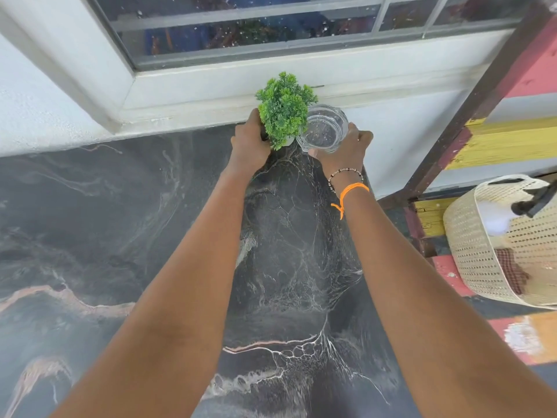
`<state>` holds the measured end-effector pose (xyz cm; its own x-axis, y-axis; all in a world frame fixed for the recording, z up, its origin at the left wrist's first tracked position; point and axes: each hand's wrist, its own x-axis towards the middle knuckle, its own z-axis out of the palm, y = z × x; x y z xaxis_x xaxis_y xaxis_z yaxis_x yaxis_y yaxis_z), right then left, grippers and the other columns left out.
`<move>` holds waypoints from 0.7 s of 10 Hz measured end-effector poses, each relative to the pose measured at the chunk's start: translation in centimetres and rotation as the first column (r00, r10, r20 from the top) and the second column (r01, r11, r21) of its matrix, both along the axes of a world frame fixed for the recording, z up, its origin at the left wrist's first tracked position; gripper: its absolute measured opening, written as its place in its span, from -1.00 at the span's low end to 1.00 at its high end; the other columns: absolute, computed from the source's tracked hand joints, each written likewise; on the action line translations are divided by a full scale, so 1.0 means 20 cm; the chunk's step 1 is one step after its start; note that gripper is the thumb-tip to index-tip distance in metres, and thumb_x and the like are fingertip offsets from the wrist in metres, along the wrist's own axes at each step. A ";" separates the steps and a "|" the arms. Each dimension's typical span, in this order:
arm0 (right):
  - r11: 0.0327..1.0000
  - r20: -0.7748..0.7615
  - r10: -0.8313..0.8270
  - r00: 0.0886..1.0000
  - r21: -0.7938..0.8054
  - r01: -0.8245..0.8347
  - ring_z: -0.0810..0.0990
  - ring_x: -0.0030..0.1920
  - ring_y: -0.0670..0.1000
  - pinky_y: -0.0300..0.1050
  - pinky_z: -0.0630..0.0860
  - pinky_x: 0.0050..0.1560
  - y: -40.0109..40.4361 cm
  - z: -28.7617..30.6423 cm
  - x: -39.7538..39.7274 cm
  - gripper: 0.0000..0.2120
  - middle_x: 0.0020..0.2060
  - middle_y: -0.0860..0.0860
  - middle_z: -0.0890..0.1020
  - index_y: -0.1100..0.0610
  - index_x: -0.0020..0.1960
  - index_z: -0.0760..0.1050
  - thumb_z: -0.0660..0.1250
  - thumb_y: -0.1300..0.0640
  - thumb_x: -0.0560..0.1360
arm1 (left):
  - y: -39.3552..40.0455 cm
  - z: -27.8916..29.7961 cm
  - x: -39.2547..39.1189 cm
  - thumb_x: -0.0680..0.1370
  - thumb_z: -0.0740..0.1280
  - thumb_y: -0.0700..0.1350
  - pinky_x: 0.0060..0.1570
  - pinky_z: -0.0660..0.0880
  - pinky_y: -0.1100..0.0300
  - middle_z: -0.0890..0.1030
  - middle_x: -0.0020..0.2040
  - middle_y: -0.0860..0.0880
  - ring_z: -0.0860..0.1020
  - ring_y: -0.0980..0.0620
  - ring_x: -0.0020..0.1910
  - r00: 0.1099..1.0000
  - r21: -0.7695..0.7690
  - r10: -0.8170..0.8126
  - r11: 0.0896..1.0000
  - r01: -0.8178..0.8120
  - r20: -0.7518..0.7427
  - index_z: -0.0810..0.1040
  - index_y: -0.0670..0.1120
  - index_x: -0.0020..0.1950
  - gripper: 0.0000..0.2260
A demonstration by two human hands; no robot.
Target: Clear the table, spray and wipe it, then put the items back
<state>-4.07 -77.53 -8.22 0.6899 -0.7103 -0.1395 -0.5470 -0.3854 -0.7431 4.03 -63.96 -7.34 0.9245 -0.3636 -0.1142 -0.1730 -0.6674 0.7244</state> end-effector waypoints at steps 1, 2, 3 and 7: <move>1.000 -0.007 -0.015 1.000 -0.003 0.015 0.46 0.17 0.08 -0.31 0.28 0.20 0.00 0.00 0.01 -0.13 0.30 0.17 0.22 0.30 0.45 0.11 0.52 0.12 0.32 | 0.00 -0.02 -0.02 0.46 0.25 -0.29 0.22 0.39 -0.12 0.59 0.11 -0.15 0.48 -0.20 0.15 0.999 -0.059 0.036 0.998 -0.036 -0.004 0.36 -0.13 0.28 -0.61; 1.000 -0.014 0.000 1.000 -0.008 0.000 0.46 0.18 0.09 -0.26 0.31 0.24 0.00 -0.01 0.00 -0.14 0.30 0.17 0.22 0.29 0.45 0.11 0.52 0.10 0.33 | -0.01 -0.04 -0.03 0.45 0.33 -0.26 0.21 0.39 -0.09 0.57 0.12 -0.17 0.45 -0.20 0.18 0.997 -0.050 0.082 0.995 -0.083 -0.008 0.40 -0.14 0.23 -0.65; 1.000 0.013 0.010 1.000 -0.001 -0.010 0.43 0.19 0.11 -0.21 0.33 0.30 0.00 0.00 -0.04 -0.18 0.29 0.18 0.23 0.29 0.44 0.13 0.50 0.13 0.34 | 0.02 -0.05 -0.08 0.41 0.45 -0.13 0.22 0.32 -0.01 0.53 0.19 -0.10 0.30 -0.16 0.30 0.991 -0.052 0.136 0.989 -0.136 -0.010 0.37 -0.06 0.32 -0.48; 0.965 0.204 0.150 0.967 0.183 -0.188 0.51 -0.13 -0.08 -0.31 0.39 -0.03 0.37 0.16 -0.48 -0.87 -0.03 0.09 0.66 0.18 -0.03 0.61 0.33 0.22 0.46 | 0.32 0.05 -0.68 0.51 0.32 -0.15 0.19 0.35 0.17 0.56 0.09 0.00 0.48 0.03 0.12 0.932 -0.322 0.353 0.876 -0.359 -0.081 0.51 -0.05 0.14 -0.79</move>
